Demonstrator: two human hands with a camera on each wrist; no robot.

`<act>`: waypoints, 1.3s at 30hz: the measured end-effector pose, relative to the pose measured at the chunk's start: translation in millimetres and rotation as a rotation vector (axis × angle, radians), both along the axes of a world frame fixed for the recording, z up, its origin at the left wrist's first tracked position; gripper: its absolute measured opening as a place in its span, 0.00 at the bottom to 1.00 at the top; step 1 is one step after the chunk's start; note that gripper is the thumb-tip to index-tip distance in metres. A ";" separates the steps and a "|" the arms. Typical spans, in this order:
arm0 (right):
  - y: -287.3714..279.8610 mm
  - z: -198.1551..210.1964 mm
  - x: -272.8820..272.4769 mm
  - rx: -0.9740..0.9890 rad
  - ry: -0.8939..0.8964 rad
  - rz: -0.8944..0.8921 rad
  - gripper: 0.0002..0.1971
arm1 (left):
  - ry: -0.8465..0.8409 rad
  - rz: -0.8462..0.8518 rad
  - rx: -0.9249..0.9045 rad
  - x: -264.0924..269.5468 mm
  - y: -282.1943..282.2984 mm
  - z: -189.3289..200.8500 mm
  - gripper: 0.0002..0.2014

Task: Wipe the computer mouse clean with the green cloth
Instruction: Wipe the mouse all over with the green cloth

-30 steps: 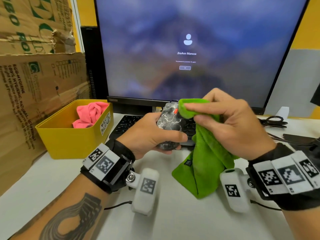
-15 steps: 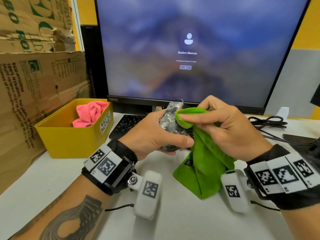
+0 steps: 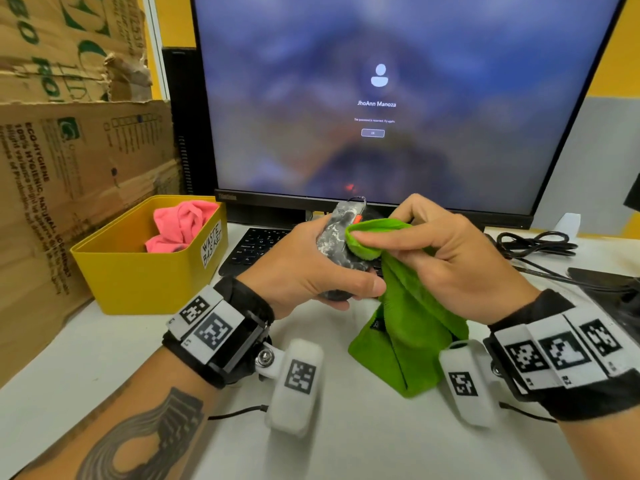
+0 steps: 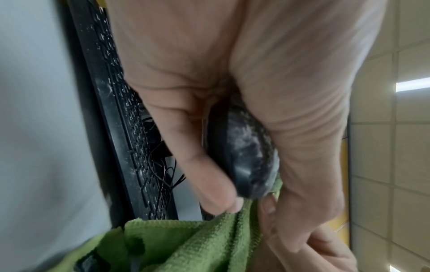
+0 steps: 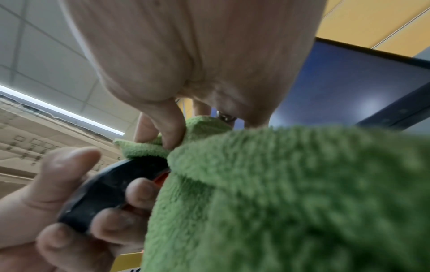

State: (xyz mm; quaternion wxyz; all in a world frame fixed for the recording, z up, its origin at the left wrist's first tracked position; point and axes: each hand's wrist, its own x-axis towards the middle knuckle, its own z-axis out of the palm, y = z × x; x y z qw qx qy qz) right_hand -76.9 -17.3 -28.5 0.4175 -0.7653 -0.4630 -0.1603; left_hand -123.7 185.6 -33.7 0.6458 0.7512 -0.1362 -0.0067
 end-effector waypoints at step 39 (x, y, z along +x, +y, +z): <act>1.3 3.9 -7.5 0.013 0.217 0.119 0.14 | 0.058 -0.043 -0.243 3.2 -0.5 0.3 0.40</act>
